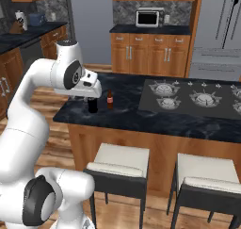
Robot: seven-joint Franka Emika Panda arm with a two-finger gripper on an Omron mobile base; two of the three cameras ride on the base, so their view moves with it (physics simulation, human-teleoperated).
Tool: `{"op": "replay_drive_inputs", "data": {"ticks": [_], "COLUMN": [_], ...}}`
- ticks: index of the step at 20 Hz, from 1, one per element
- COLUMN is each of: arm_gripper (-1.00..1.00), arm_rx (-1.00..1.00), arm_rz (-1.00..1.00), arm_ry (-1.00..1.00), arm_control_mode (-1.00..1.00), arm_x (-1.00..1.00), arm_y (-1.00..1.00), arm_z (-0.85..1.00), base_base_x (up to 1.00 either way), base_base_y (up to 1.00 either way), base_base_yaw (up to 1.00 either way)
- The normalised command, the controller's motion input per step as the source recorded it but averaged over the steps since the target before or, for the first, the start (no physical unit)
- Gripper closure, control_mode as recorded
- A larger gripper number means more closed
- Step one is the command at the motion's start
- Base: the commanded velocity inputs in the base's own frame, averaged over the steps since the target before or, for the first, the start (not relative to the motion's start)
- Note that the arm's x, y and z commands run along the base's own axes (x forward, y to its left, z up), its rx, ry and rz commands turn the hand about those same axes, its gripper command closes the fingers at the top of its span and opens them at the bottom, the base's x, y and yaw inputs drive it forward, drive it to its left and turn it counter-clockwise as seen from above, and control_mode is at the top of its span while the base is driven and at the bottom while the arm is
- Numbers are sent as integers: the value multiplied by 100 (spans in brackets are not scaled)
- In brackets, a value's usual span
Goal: Place the large bottle from the dining counter next to the other large bottle outside the sink, and place the small bottle from the dining counter next to the other small bottle inside the sink.
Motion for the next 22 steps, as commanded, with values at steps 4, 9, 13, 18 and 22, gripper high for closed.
{"op": "replay_drive_inputs", "data": {"ticks": [4,9,13,18,22], "arm_gripper": [-100,-100,-100,-100,-100], "arm_rx": [0,0,0,0,0], "arm_rz": [0,0,0,0,0], "arm_ry": [0,0,0,0,0], "arm_control_mode": [100,100,100,100,100], "arm_x": [0,0,0,0,0], "arm_y": [0,0,0,0,0], "arm_z": [0,0,0,0,0], "base_base_x": [0,33,65,71,30], "base_base_y": [0,45,100,100,86], "base_base_yaw": [0,-7,-34,-39,-51]}}
